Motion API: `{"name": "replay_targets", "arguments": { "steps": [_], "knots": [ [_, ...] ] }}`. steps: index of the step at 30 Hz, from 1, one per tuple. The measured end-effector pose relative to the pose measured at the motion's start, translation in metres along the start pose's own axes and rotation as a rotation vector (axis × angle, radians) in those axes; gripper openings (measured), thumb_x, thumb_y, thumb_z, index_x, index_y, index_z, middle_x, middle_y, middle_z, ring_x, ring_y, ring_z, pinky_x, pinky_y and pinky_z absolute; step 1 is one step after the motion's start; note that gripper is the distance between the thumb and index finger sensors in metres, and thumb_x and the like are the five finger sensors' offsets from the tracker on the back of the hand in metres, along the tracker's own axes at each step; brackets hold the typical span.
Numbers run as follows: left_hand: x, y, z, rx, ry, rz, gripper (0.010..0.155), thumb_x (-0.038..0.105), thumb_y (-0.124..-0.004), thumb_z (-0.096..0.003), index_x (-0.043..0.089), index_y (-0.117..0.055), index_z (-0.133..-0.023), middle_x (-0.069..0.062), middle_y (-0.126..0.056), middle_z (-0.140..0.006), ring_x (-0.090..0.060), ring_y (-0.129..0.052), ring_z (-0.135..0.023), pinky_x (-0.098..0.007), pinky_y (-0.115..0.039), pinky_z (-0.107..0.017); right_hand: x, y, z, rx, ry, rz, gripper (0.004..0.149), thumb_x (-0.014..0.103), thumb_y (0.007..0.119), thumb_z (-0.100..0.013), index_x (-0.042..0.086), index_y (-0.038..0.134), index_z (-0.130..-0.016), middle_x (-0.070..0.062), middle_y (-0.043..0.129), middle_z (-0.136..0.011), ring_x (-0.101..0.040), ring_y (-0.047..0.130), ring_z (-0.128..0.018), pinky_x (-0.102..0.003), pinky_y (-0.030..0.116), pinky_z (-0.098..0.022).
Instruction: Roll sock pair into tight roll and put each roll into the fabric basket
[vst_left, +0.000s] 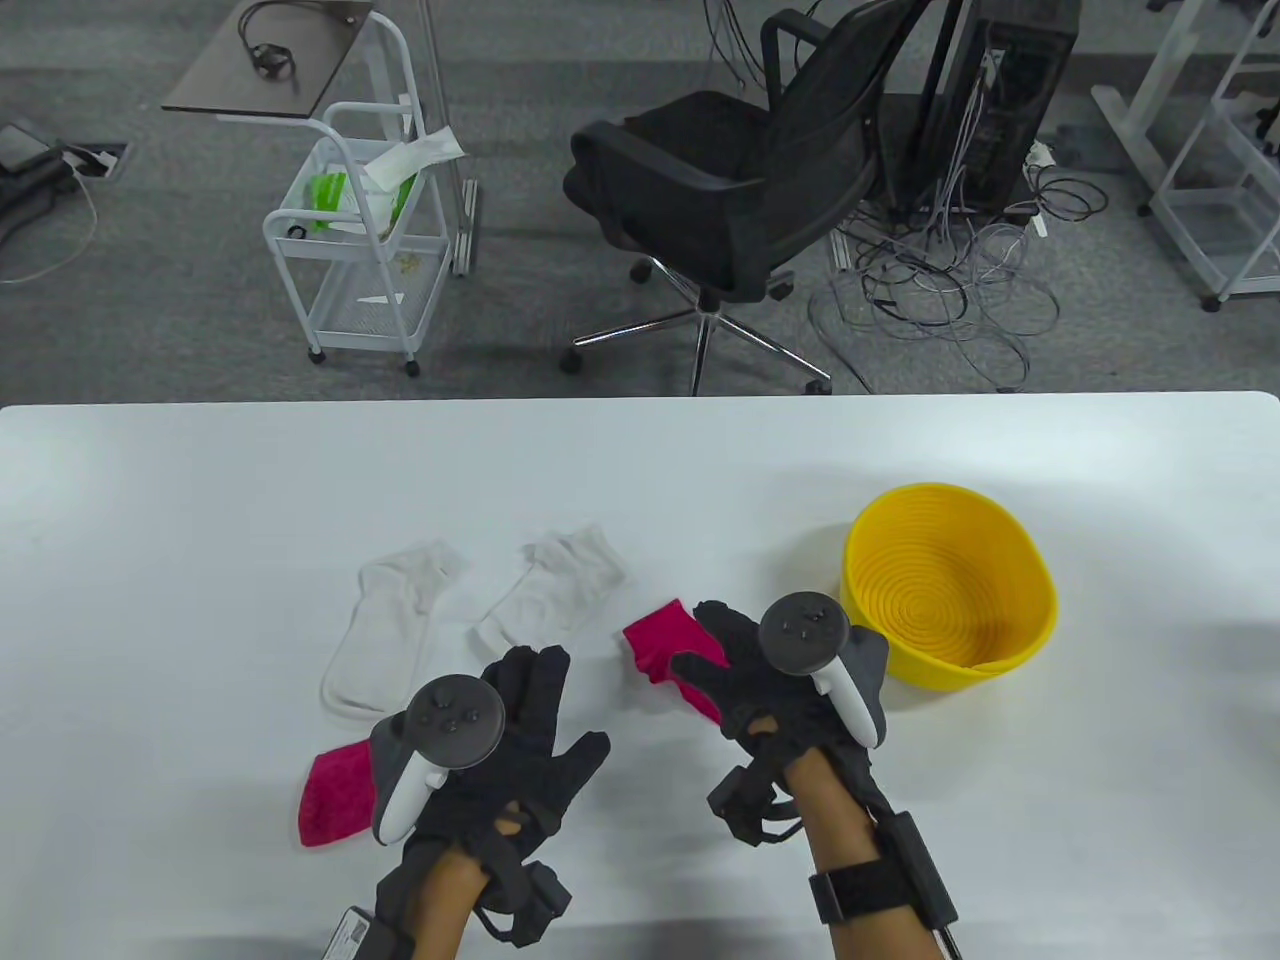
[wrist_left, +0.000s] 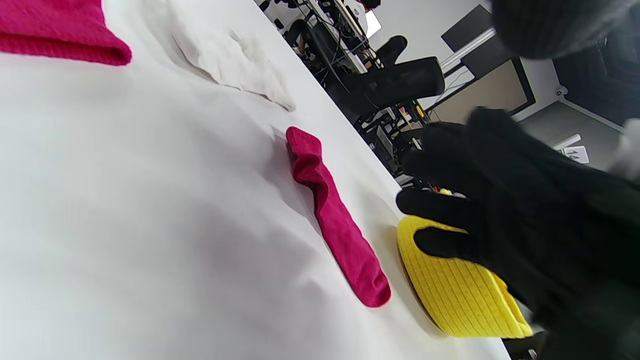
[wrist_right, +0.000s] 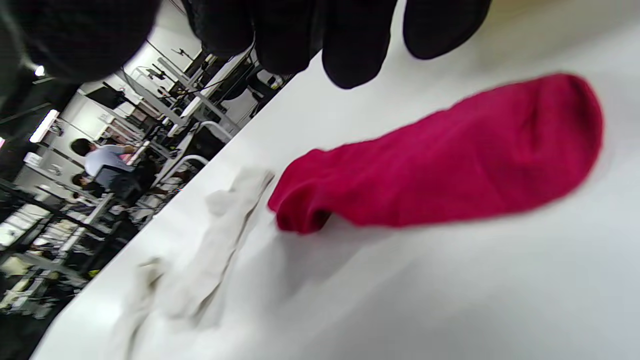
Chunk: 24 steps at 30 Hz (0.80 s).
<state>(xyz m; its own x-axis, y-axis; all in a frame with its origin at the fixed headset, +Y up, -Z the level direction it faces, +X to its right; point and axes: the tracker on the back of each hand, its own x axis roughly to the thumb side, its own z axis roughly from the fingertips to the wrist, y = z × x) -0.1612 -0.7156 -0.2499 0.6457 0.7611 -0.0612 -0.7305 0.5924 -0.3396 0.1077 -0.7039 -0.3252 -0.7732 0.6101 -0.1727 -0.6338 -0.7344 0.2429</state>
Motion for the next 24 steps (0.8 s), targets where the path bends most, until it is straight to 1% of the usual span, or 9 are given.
{"name": "replay_targets", "arguments": {
  "steps": [3, 6, 9, 11, 13, 17, 19, 22, 24],
  "knots": [
    [0.001, -0.001, 0.0, 0.003, -0.005, 0.006, 0.084, 0.068, -0.066, -0.0364, 0.046, -0.018, -0.102, 0.006, -0.004, -0.113, -0.025, -0.002, -0.109, -0.055, -0.005, -0.071, 0.008, 0.001, -0.018, -0.007, 0.048, 0.09, 0.07, 0.055, 0.08, -0.037, 0.038, 0.058, -0.101, 0.006, 0.063, -0.112, -0.028, 0.074, -0.103, -0.057, 0.062, -0.072],
    [-0.001, -0.001, 0.0, -0.001, -0.002, 0.027, 0.083, 0.067, -0.066, -0.0365, 0.045, -0.021, -0.103, 0.006, -0.004, -0.113, -0.024, -0.002, -0.109, -0.055, -0.005, -0.071, 0.012, 0.007, -0.037, 0.001, 0.088, 0.154, 0.064, 0.051, 0.082, -0.039, 0.038, 0.063, -0.099, 0.007, 0.067, -0.11, -0.027, 0.078, -0.1, -0.055, 0.064, -0.071],
    [-0.002, 0.0, 0.0, 0.002, 0.005, 0.041, 0.083, 0.067, -0.066, -0.0366, 0.044, -0.023, -0.103, 0.006, -0.004, -0.113, -0.025, -0.003, -0.109, -0.055, -0.006, -0.071, 0.015, 0.015, -0.057, -0.018, 0.13, 0.201, 0.059, 0.047, 0.083, -0.04, 0.04, 0.066, -0.097, 0.008, 0.07, -0.108, -0.025, 0.081, -0.098, -0.054, 0.066, -0.07],
    [-0.003, 0.001, 0.0, 0.003, 0.006, 0.044, 0.083, 0.067, -0.066, -0.0365, 0.043, -0.024, -0.104, 0.006, -0.004, -0.113, -0.025, -0.003, -0.109, -0.055, -0.006, -0.071, 0.016, 0.018, -0.064, -0.035, 0.144, 0.229, 0.058, 0.046, 0.083, -0.041, 0.042, 0.066, -0.096, 0.009, 0.072, -0.107, -0.024, 0.082, -0.097, -0.053, 0.067, -0.07],
    [-0.002, 0.001, 0.0, 0.005, 0.011, 0.036, 0.083, 0.067, -0.066, -0.0366, 0.043, -0.024, -0.104, 0.006, -0.004, -0.113, -0.025, -0.003, -0.109, -0.055, -0.006, -0.071, 0.017, 0.026, -0.077, -0.041, 0.171, 0.276, 0.055, 0.044, 0.083, -0.041, 0.045, 0.068, -0.094, 0.009, 0.074, -0.105, -0.022, 0.084, -0.094, -0.052, 0.068, -0.069],
    [-0.004, 0.001, -0.002, -0.002, 0.024, 0.033, 0.083, 0.067, -0.066, -0.0367, 0.043, -0.023, -0.104, 0.006, -0.004, -0.113, -0.025, -0.002, -0.109, -0.055, -0.006, -0.071, 0.017, 0.034, -0.089, -0.055, 0.202, 0.292, 0.052, 0.042, 0.083, -0.042, 0.049, 0.069, -0.092, 0.01, 0.077, -0.103, -0.019, 0.087, -0.091, -0.05, 0.069, -0.068],
    [-0.005, 0.001, -0.003, -0.003, 0.034, 0.031, 0.083, 0.067, -0.066, -0.0368, 0.043, -0.024, -0.104, 0.006, -0.004, -0.113, -0.025, -0.002, -0.109, -0.055, -0.005, -0.071, 0.015, 0.04, -0.099, -0.038, 0.225, 0.298, 0.052, 0.042, 0.083, -0.042, 0.05, 0.069, -0.091, 0.01, 0.079, -0.101, -0.018, 0.089, -0.088, -0.049, 0.07, -0.068],
    [-0.006, 0.0, -0.005, -0.004, 0.043, 0.033, 0.083, 0.067, -0.066, -0.0368, 0.043, -0.023, -0.104, 0.006, -0.004, -0.113, -0.025, -0.002, -0.109, -0.055, -0.005, -0.071, 0.014, 0.044, -0.105, -0.052, 0.246, 0.31, 0.051, 0.041, 0.084, -0.042, 0.052, 0.07, -0.089, 0.01, 0.08, -0.099, -0.017, 0.087, -0.084, -0.048, 0.07, -0.067],
    [-0.007, 0.0, -0.006, -0.008, 0.051, 0.033, 0.083, 0.067, -0.066, -0.0367, 0.043, -0.023, -0.104, 0.006, -0.004, -0.113, -0.025, -0.002, -0.109, -0.055, -0.005, -0.071, 0.013, 0.049, -0.108, -0.041, 0.258, 0.339, 0.049, 0.04, 0.086, -0.042, 0.052, 0.073, -0.087, 0.011, 0.077, -0.098, -0.015, 0.085, -0.081, -0.048, 0.069, -0.067]
  ]
}}
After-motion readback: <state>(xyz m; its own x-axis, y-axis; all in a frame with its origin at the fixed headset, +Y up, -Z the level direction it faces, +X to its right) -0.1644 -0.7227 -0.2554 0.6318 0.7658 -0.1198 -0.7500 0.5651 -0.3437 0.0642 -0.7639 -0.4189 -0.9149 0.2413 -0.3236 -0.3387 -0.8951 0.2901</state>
